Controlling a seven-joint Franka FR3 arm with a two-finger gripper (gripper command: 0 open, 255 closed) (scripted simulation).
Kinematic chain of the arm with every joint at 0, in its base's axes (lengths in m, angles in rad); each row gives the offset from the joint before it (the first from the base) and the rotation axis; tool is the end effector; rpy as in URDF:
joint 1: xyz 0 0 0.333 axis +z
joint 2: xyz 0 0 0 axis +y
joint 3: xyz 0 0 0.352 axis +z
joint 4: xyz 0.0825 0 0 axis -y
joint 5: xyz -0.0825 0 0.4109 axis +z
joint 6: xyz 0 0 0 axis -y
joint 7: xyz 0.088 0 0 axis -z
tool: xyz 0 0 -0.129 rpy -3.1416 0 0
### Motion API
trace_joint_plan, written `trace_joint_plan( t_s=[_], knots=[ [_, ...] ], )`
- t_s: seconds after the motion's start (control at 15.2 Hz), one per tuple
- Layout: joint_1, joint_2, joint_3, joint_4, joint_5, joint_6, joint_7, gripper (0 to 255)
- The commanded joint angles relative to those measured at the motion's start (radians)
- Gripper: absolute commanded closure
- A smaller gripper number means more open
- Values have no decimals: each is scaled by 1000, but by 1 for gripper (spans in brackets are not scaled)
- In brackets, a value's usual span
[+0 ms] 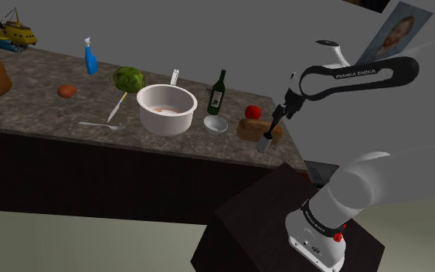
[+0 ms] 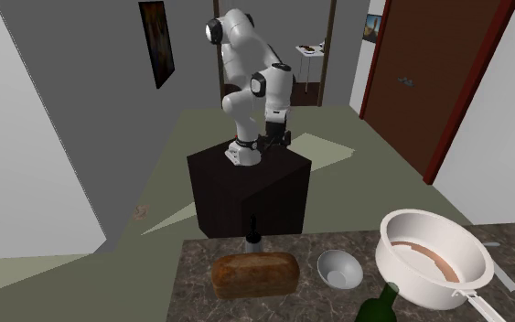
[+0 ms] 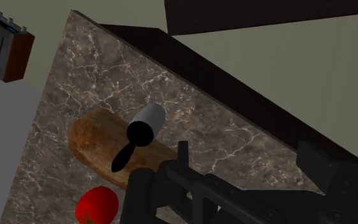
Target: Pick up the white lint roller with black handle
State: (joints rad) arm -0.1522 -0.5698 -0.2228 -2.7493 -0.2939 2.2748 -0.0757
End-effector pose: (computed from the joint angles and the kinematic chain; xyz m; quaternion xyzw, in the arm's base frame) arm 0.3383 -0.1390 0.3821 0.9963 -0.0447 0.0342 0.0647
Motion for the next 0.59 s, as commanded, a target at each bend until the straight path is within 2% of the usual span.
trace_joint_plan(
  t_s=[0.0,0.26,0.53],
  knots=[
    [-13,77,-31,1,-22,91,-19,0],
    [-34,240,-90,14,-51,262,-59,0],
    [-41,422,-146,54,-39,426,-117,0]
  ],
)
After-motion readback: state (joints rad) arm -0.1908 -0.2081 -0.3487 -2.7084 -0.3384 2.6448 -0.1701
